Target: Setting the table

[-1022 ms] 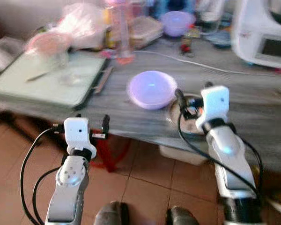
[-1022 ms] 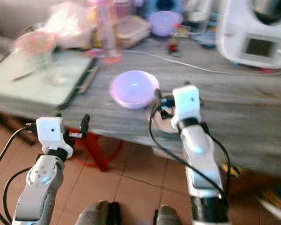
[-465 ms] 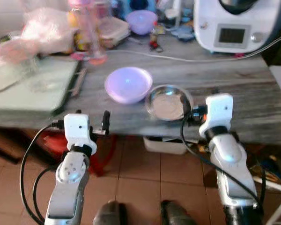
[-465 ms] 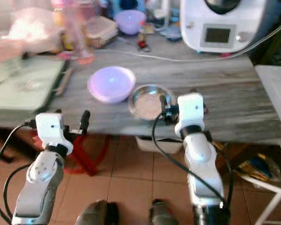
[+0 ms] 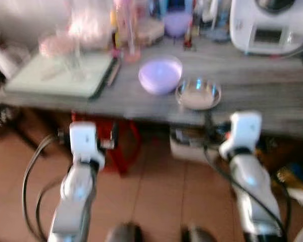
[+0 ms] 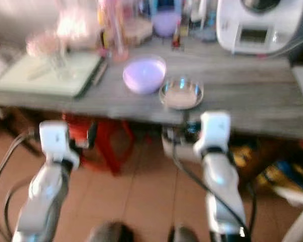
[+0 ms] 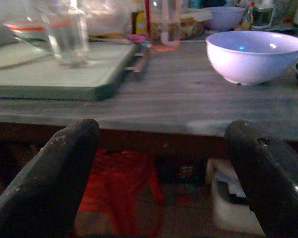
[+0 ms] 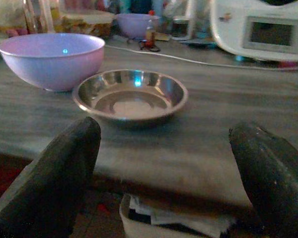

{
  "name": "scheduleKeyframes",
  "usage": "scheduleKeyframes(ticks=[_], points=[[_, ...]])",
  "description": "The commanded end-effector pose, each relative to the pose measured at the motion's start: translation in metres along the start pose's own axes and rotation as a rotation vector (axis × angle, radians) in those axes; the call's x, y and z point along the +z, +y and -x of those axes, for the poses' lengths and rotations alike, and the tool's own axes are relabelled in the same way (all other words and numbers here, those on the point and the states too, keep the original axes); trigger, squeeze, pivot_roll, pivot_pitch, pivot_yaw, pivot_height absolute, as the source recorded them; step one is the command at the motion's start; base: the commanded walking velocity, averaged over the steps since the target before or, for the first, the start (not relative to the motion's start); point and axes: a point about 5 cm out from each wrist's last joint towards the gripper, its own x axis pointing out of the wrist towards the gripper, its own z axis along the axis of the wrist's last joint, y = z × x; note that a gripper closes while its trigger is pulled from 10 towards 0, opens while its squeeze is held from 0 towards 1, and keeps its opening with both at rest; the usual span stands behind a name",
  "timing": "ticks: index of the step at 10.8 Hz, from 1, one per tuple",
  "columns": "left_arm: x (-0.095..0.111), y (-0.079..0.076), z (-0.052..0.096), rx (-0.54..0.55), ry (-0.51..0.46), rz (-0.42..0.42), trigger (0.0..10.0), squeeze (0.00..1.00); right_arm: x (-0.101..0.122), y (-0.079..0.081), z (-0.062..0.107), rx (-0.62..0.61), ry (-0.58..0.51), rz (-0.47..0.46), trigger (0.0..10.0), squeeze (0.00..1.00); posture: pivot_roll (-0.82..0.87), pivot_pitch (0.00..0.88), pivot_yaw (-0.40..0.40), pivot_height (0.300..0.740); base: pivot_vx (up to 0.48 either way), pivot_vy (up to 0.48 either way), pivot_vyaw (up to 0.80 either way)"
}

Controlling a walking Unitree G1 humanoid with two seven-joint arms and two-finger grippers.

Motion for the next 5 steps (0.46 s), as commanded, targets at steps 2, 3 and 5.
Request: scheduleKeyframes(ticks=[2,3,5], points=[[-0.004,0.013,0.005,0.03,0.018,-0.018,10.0,0.0,-0.014,-0.012,0.013,-0.11,0.037,0.023,10.0,0.0,-0.01,0.036,0.105,0.74,-0.27,0.0,0.0],[-0.007,0.015,0.006,0.037,0.024,-0.021,10.0,0.0,-0.017,-0.015,0.015,-0.116,0.045,0.026,10.0,0.0,-0.01,0.034,0.106,0.74,-0.27,0.0,0.0],[-0.012,0.015,0.01,0.041,0.037,-0.031,10.0,0.0,-0.016,-0.018,0.014,-0.087,0.028,0.032,10.0,0.0,-0.02,0.033,0.111,0.74,-0.135,0.0,0.0]])
